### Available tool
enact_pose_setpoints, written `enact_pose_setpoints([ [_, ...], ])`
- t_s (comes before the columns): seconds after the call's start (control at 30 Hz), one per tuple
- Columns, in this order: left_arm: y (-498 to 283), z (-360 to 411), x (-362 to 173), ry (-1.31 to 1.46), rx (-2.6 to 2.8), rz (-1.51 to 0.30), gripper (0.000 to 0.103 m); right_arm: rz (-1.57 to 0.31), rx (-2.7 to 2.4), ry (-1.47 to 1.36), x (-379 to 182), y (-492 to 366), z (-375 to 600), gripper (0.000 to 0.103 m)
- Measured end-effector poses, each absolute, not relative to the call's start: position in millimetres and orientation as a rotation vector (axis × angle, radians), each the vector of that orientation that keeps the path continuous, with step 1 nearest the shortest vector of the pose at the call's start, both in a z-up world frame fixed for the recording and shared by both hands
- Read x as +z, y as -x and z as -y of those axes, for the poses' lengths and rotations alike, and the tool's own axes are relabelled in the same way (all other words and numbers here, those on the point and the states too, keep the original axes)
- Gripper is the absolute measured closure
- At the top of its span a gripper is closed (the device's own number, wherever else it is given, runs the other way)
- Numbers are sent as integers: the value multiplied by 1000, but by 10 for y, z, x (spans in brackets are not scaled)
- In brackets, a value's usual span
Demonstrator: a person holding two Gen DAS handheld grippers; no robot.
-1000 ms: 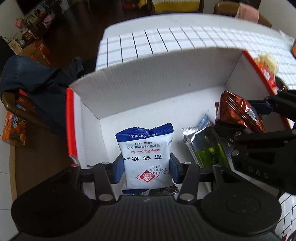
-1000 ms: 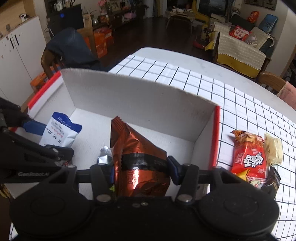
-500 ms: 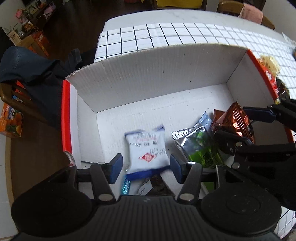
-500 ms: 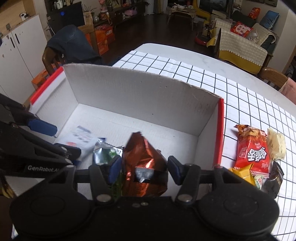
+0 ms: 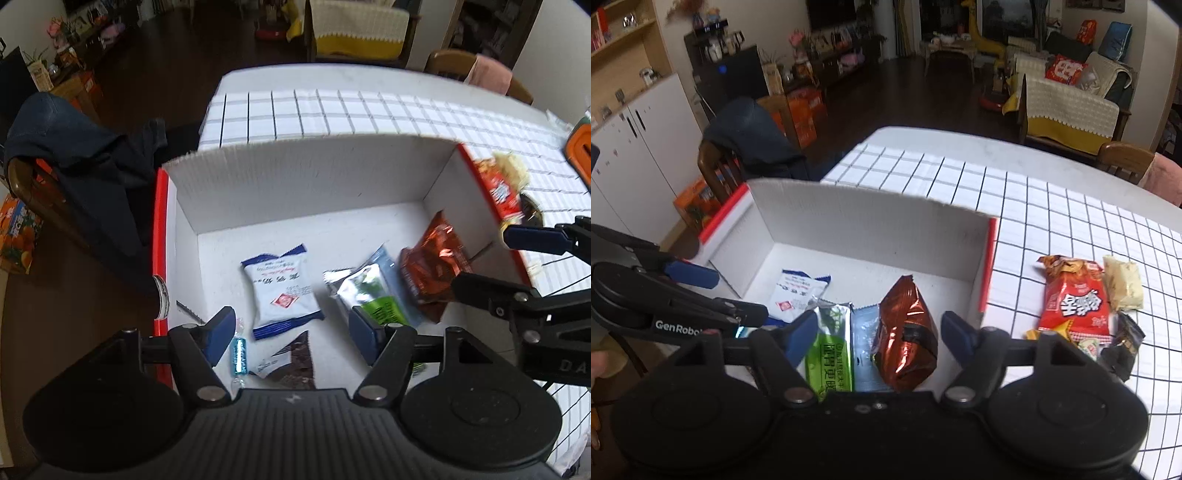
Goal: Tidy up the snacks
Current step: 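Withdraw both tools from the box back toward the snack pile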
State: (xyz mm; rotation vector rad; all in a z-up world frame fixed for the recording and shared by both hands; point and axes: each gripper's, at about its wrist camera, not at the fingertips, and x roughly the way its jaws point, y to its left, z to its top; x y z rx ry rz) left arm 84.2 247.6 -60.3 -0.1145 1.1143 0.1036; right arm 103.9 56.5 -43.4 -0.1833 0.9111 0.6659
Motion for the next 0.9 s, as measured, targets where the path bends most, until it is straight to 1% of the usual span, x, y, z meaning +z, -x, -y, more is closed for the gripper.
enact_pose_setpoints([
  [0.1,-759,-2407,-479,116,97,-1066,30,-899,672,157,-340,-988,-438,28],
  [0.23,-676,-2256,-335,107,79,-1015,27,-887,679,130,-242,-924,-255,26],
  [0.27,-658,-2216,-302,108,75,-1003,26,-884,678,122,-215,-912,-197,24],
  [0.3,-641,-2175,-271,111,68,-992,26,-880,680,111,-190,-898,-137,19],
  [0.33,-626,-2132,-244,112,62,-981,25,-875,681,102,-167,-885,-78,17],
  [0.43,-585,-1990,-175,110,46,-949,24,-863,676,80,-102,-852,104,17],
  [0.53,-559,-1831,-114,104,28,-916,20,-849,670,63,-43,-817,308,16],
  [0.7,-548,-1520,-67,82,-6,-871,20,-834,648,57,-4,-779,620,14],
  [0.77,-550,-1391,-60,73,-15,-851,20,-834,635,58,-14,-777,758,7],
  [0.8,-557,-1325,-58,71,-22,-842,20,-831,630,53,-20,-778,837,2],
  [0.9,-596,-1128,-70,63,-42,-828,18,-838,616,36,-63,-795,1075,2],
])
